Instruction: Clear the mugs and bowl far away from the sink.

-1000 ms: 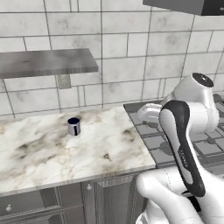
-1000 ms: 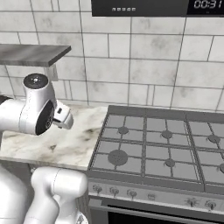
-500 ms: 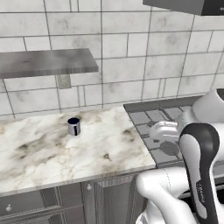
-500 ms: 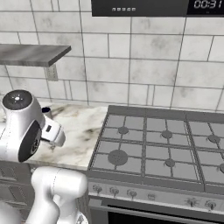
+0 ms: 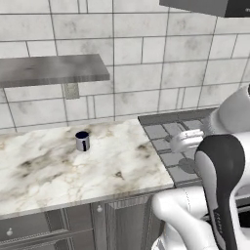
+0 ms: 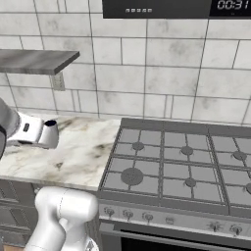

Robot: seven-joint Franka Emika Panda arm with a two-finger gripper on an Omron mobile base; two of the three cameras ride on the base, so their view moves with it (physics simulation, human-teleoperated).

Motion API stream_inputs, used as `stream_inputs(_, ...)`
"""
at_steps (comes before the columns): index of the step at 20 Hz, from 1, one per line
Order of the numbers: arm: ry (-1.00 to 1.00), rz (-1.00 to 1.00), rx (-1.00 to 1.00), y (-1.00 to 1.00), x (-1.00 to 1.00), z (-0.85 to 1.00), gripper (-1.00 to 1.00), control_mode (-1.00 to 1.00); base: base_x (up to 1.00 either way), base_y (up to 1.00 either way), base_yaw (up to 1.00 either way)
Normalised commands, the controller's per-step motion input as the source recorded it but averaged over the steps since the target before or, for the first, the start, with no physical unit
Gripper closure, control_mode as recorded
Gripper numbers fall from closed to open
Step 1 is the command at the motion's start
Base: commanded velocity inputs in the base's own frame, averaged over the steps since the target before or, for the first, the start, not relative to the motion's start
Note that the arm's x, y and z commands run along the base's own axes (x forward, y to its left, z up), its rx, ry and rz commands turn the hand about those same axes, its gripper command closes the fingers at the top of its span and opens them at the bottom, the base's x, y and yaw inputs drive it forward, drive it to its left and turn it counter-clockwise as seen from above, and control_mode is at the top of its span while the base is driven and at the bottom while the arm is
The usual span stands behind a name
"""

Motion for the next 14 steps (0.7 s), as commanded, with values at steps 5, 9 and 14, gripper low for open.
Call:
stream_inputs(5, 0.02, 0.04, 0.03, -0.07, 0.00, 0.07, -1.00, -1.00, 0.00, 0.00, 0.00)
stream_inputs(9, 0.00, 0.05, 0.01, -0.01, -0.03, -0.06, -1.00, -1.00, 0.00, 0.00, 0.00)
stream_inputs(14, 0.01, 0.00, -0.08, -0.02, -0.14, -0.22, -1.00, 1.00, -0.07, -0.04, 0.00)
